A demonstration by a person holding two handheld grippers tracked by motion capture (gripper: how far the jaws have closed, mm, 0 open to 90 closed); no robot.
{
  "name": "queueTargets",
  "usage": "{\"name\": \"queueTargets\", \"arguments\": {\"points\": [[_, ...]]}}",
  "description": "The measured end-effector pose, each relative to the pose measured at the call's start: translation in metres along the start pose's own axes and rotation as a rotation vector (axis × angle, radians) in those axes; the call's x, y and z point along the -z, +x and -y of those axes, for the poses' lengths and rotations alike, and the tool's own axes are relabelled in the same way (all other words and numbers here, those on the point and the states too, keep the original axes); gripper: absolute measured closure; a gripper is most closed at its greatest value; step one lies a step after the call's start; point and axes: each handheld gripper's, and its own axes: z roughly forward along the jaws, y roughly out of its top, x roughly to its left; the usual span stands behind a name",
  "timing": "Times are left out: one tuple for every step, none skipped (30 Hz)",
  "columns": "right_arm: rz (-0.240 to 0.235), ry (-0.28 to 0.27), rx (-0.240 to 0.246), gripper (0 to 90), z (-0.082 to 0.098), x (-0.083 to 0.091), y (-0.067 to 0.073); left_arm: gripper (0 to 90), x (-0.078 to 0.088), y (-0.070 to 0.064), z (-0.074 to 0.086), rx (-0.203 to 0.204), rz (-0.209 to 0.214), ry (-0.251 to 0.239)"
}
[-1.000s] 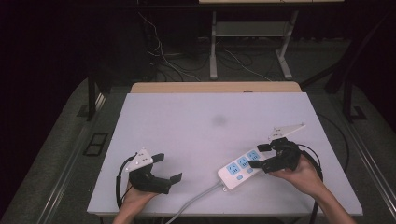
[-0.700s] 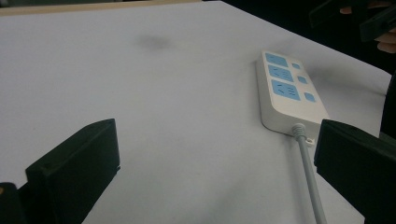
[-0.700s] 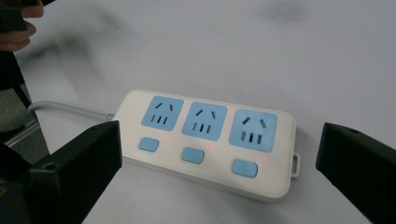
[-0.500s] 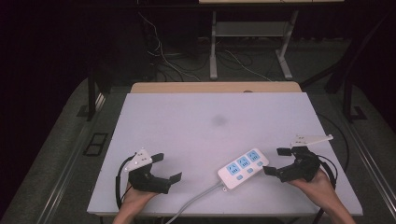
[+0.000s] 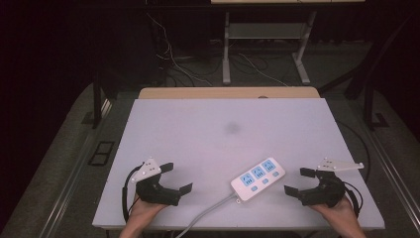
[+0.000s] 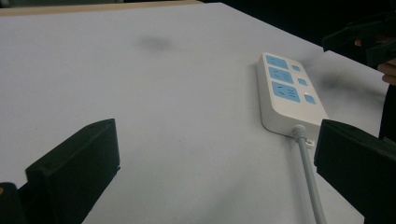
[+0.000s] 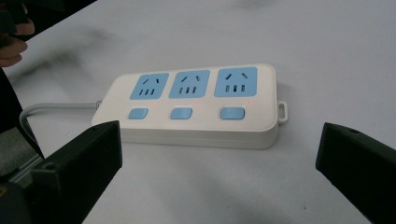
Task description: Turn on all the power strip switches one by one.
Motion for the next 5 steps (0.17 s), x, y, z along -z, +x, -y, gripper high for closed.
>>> {"name": "queueTargets", "arguments": {"points": [[0.0, 0.002, 0.0, 0.2, 0.0015, -0.0005, -0.0002, 0.0, -0.0002, 0.0, 0.0001, 0.0, 0.0, 0.0], [-0.001, 0.004, 0.003, 0.3, 0.0024, -0.001, -0.0003, 0.0, -0.0003, 0.0, 0.0001, 0.0, 0.001, 0.002], [-0.002, 0.004, 0.005, 0.2, 0.0027, -0.001, -0.0001, 0.0, -0.0003, 0.0001, 0.0001, 0.0, 0.001, 0.004], [-0.002, 0.001, 0.007, 0.3, 0.0029, -0.001, 0.0, 0.0, -0.0005, 0.0001, 0.0001, 0.001, 0.001, 0.003], [-0.002, 0.001, 0.009, 0.3, 0.0029, -0.0012, 0.0, 0.0, -0.0006, 0.0001, 0.0, 0.001, 0.001, 0.003]]}}
